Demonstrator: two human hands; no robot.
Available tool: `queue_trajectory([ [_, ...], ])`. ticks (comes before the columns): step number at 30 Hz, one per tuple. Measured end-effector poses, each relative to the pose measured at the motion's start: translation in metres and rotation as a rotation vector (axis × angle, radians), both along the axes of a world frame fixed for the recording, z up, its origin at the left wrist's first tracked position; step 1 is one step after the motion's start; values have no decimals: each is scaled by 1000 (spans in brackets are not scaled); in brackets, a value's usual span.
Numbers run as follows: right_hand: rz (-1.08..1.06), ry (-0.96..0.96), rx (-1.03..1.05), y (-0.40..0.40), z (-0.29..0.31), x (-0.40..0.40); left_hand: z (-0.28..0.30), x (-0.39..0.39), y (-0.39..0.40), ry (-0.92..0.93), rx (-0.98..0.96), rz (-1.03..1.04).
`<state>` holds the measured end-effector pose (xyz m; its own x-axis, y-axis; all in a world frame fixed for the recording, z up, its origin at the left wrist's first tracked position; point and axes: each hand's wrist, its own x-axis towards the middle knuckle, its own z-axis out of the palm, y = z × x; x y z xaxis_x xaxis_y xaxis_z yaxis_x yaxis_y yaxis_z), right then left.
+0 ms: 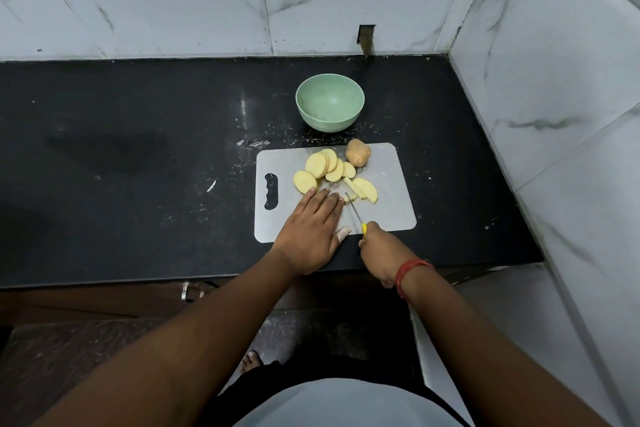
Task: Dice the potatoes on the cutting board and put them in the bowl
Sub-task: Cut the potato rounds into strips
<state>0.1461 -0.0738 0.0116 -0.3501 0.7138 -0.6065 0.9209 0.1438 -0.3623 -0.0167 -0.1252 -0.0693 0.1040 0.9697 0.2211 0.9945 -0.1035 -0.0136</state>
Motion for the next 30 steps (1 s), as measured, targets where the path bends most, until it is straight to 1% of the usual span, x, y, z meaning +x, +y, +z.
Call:
queue_trajectory([
  [4,4,-5,-13,1,-2,-1,0,0,0,13,-9,3],
  [11,66,-15,17,-13,-7,21,1,1,-2,17,-14,13],
  [15,32,31,41,-13,1,21,2,2,-5,15,-14,28],
  [20,48,74,83,-14,3,11,4,3,-8,10,-9,34],
  [26,53,-24,64,-9,-1,-2,2,1,-7,-13,2,19],
  [30,60,-41,35,-5,-4,-8,3,1,-6,-16,-16,39],
])
